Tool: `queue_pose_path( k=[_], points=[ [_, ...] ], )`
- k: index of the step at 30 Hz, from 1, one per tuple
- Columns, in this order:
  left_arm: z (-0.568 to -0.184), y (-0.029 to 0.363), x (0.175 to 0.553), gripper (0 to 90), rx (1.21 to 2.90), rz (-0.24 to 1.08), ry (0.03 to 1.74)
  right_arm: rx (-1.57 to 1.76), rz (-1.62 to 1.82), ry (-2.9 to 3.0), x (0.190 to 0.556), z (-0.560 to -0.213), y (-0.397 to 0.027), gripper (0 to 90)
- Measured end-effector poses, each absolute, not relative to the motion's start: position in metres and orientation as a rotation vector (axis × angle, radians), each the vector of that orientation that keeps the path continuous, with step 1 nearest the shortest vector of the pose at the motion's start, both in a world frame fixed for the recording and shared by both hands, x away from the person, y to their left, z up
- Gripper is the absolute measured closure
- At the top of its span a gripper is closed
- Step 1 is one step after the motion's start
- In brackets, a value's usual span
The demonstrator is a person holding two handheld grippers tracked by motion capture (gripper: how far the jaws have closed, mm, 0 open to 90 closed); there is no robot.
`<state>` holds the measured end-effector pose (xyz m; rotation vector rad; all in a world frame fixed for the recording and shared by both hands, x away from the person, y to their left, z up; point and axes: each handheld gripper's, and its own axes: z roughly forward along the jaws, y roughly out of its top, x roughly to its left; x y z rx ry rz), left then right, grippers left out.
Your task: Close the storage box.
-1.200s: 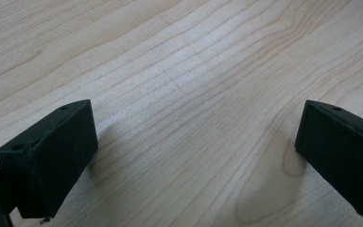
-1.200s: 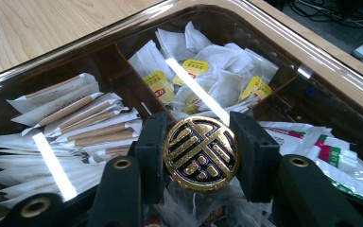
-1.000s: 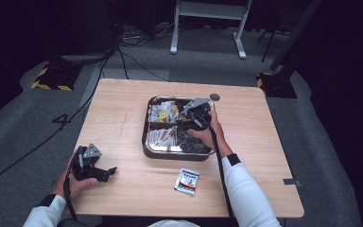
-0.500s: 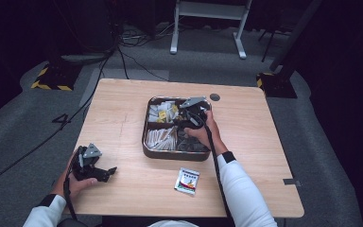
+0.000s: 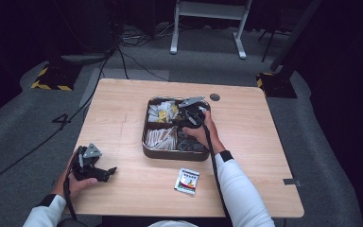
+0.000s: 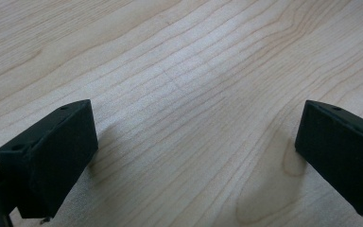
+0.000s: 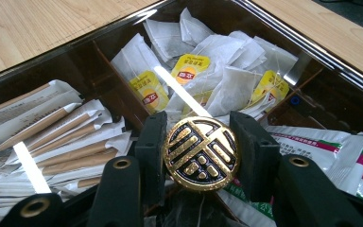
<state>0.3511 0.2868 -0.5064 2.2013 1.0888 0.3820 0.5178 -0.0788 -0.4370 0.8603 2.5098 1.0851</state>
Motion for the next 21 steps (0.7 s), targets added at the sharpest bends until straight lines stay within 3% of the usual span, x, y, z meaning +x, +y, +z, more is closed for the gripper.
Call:
queue_pose_path(
  k=[10, 21],
  points=[
    [-0.5064, 0.2868, 0.3511, 0.3, 2.201, 0.382, 1.089, 0.850, 1.075, 2.506, 0.5165, -0.4377, -0.0780, 58.3],
    [-0.5064, 0.2868, 0.3511, 0.3, 2.201, 0.384, 1.088, 0.871, 1.096, 2.505, 0.5154, -0.4345, -0.0821, 45.3]
  ],
)
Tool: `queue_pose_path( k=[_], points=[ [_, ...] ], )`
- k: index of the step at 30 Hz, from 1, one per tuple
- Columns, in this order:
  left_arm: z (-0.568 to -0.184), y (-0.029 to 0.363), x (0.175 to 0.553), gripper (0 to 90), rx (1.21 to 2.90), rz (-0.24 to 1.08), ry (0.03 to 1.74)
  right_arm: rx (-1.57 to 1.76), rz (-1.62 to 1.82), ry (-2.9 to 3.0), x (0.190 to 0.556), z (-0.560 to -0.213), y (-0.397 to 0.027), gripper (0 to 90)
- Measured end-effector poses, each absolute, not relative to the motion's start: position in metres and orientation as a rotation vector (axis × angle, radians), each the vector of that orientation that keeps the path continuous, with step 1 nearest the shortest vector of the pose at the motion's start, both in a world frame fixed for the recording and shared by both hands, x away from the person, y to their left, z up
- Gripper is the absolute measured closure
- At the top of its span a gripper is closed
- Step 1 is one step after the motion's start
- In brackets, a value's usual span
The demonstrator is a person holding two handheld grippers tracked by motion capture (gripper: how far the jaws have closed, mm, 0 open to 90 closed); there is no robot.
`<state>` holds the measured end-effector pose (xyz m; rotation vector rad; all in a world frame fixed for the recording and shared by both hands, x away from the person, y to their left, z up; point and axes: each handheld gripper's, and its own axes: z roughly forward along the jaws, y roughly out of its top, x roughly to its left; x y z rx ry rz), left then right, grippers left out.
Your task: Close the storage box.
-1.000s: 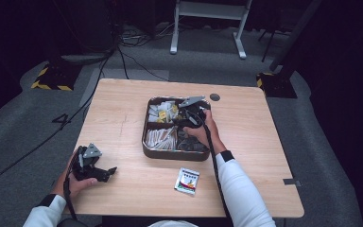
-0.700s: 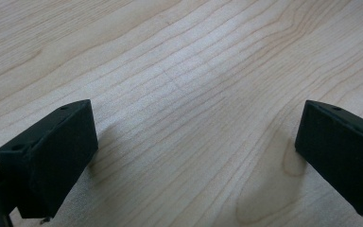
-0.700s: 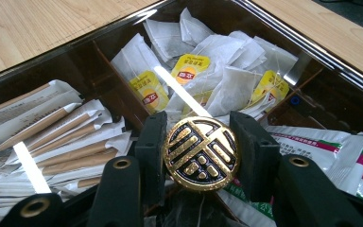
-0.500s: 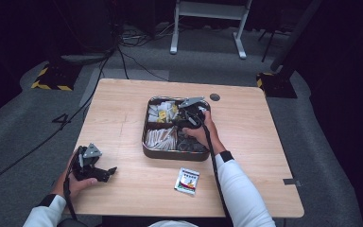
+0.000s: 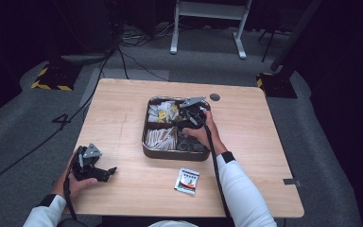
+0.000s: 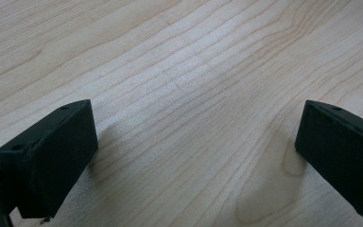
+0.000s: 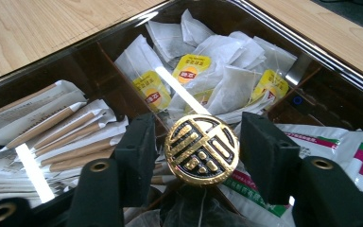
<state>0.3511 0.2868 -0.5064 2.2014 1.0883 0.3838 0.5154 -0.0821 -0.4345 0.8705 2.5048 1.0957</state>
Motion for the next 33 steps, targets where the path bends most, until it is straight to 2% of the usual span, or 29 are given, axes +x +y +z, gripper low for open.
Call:
queue_pose_path(
  k=[3, 5, 8, 33],
  points=[
    [-0.506, 0.287, 0.351, 0.3, 2.201, 0.384, 1.088, 0.869, 1.113, 2.505, 0.515, -0.433, -0.084, 40.1],
    [-0.506, 0.287, 0.351, 0.3, 2.201, 0.384, 1.088, 0.861, 1.116, 2.492, 0.513, -0.430, -0.086, 33.5],
    [-0.506, 0.287, 0.351, 0.3, 2.203, 0.383, 1.088, 0.843, 1.095, 2.493, 0.510, -0.429, -0.090, 29.8],
    [-0.506, 0.287, 0.351, 0.4, 2.201, 0.385, 1.089, 0.691, 0.946, 2.486, 0.466, -0.417, -0.139, 26.8]
  ],
)
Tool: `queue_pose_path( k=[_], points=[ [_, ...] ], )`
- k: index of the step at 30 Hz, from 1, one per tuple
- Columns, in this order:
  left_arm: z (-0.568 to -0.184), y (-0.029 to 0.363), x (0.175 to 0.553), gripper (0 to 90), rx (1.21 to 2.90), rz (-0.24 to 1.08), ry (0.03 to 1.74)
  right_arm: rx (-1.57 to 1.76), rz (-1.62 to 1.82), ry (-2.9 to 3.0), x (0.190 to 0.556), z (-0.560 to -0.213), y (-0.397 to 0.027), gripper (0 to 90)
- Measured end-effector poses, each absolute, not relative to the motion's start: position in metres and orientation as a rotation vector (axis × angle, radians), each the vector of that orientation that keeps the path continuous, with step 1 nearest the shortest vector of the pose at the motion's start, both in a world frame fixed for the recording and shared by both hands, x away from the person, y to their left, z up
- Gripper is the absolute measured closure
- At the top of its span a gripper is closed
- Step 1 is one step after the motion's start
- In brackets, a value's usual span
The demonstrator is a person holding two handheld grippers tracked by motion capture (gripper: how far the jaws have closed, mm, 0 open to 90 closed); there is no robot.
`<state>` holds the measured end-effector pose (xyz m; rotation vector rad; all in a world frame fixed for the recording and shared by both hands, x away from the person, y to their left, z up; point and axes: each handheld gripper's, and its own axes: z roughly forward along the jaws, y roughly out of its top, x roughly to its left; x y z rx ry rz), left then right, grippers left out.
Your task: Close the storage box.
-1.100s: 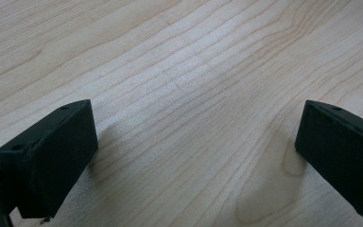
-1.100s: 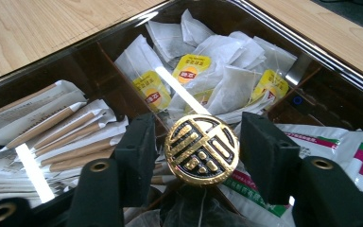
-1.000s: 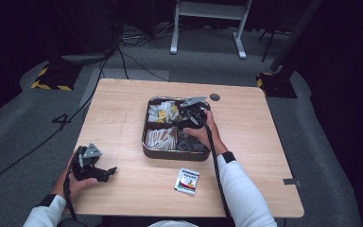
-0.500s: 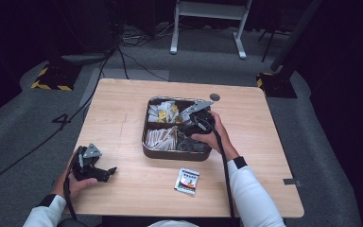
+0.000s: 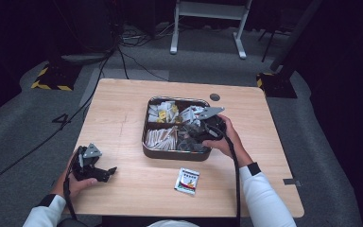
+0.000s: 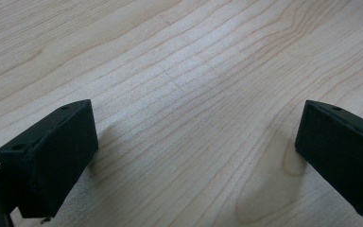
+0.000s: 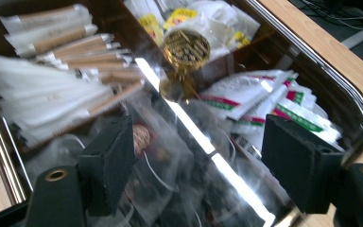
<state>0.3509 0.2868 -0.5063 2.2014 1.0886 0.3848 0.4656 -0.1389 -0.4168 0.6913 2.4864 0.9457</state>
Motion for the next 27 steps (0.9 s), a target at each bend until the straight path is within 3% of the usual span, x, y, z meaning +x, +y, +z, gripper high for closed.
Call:
queue_pose_path(
  k=[27],
  points=[
    [-0.506, 0.287, 0.351, 0.4, 2.201, 0.385, 1.089, 0.696, 0.893, 2.489, 0.439, -0.426, -0.184, 24.9]
  ],
)
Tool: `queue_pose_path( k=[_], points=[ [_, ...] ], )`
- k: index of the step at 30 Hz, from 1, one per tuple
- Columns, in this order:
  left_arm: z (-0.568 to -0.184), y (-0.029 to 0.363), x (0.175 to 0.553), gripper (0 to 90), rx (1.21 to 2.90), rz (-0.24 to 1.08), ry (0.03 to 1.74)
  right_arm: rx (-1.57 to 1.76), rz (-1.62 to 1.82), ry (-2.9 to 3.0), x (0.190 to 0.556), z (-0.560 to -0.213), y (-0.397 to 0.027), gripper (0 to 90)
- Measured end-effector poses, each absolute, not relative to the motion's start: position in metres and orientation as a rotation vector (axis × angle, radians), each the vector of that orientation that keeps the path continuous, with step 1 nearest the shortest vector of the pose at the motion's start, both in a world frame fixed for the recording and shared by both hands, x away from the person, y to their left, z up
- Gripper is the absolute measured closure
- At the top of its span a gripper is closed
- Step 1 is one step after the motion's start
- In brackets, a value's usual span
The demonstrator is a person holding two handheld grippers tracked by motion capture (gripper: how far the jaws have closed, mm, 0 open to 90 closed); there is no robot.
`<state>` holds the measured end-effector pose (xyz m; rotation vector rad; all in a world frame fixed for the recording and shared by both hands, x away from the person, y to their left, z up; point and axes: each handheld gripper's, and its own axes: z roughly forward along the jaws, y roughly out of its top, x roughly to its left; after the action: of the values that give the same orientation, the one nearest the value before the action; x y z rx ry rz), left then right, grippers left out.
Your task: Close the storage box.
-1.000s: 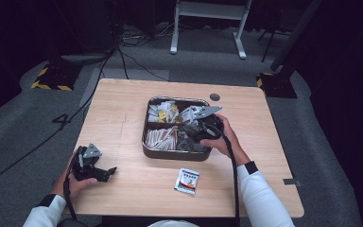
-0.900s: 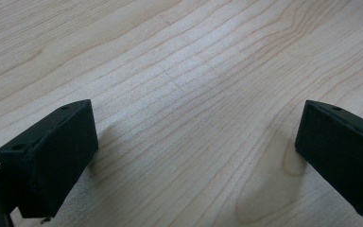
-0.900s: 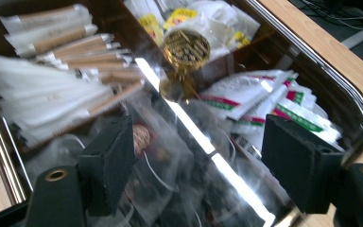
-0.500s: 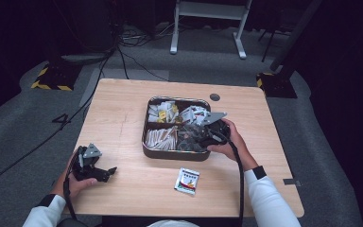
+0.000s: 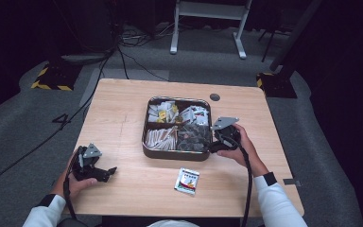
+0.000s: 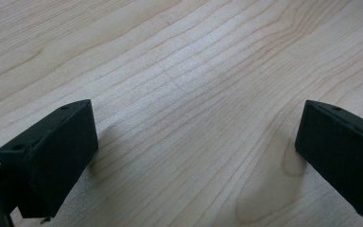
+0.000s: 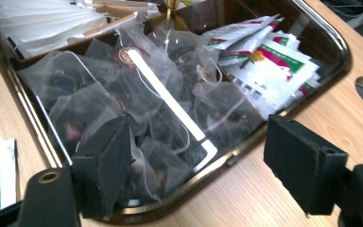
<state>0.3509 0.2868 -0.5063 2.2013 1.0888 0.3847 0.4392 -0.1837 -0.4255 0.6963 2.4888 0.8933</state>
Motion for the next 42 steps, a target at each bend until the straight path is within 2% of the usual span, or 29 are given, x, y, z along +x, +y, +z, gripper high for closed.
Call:
queue_pose_path(
  k=[19, 42],
  points=[
    [-0.506, 0.287, 0.351, 0.3, 2.201, 0.384, 1.088, 0.732, 0.922, 2.441, 0.416, -0.426, -0.222, 25.0],
    [-0.506, 0.287, 0.351, 0.3, 2.201, 0.382, 1.088, 0.842, 0.858, 2.431, 0.404, -0.450, -0.268, 24.4]
  ],
)
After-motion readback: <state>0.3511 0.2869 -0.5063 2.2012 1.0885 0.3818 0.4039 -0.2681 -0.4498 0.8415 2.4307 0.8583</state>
